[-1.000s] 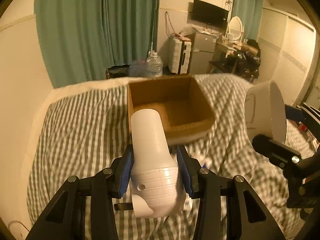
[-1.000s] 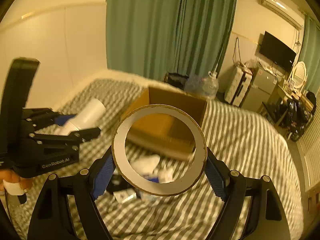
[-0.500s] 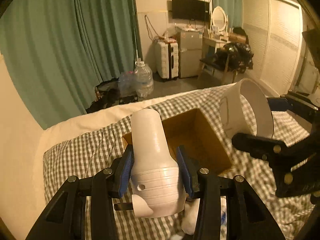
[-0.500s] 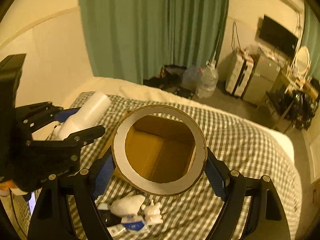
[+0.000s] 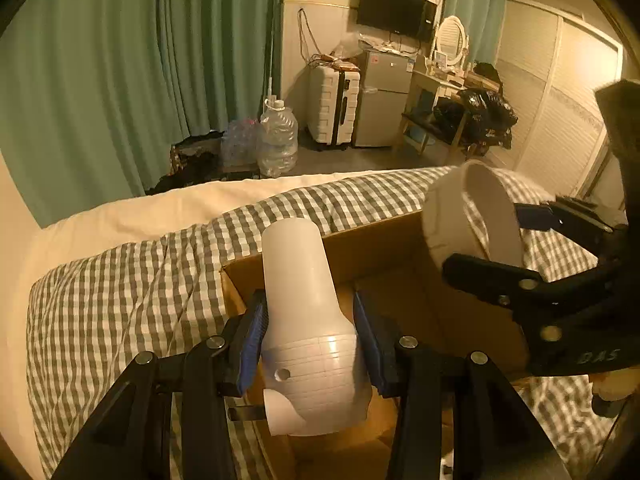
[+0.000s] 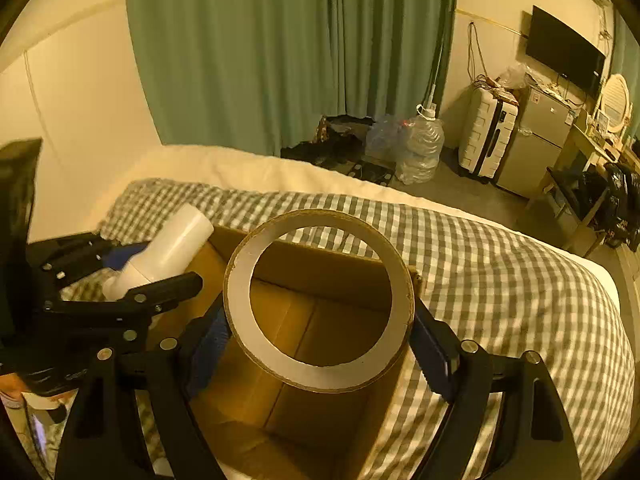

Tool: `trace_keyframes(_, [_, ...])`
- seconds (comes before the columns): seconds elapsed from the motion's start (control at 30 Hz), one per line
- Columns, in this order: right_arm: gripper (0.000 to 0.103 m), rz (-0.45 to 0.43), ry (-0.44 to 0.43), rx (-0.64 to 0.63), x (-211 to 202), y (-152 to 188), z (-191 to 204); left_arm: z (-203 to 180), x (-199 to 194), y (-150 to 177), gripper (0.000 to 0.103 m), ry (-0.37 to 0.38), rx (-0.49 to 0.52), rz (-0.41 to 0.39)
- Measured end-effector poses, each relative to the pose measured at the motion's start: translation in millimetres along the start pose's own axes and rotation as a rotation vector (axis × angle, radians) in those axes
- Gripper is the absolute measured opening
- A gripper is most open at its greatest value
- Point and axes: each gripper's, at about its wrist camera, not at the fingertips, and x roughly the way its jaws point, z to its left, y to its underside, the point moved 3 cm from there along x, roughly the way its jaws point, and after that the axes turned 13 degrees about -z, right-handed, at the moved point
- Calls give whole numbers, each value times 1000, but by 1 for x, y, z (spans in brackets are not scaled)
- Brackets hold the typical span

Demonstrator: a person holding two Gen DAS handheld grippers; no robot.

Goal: Organize objects
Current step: 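Carry bottle and tape roll into the cardboard box and open both grippers, then move both tools back over the remaining items on the bed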

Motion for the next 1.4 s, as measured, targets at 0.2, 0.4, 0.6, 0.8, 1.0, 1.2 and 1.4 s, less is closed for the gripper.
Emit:
trace_keyframes(0.2, [82,34,-2,-5,30,13,3,-5,30,16,44,24,10,35])
trace_keyframes(0.4, [83,54,-14,4,43,20,2,-7,42,25,44,47,14,41])
trace_keyframes(0.6, [92,87,-34,57,45,23,-2,-6,39,28,56,30,6,53])
trace_keyframes(0.8, [101,61,-10,86,26,11,-9,-8,18,17,88,-4,1,12])
trace_keyframes(1.0, [102,12,28,86,-19,-10,-9,-9,-26,-4,96,-53,-6,-20])
trace_keyframes(1.2, [102,-57,80,65,-87,-31,-6,-19,-90,-32,101,-78,3,-97])
trace_keyframes(1.4, [102,-120,113,40,-160,-45,2,-38,-154,-53,103,-103,30,-166])
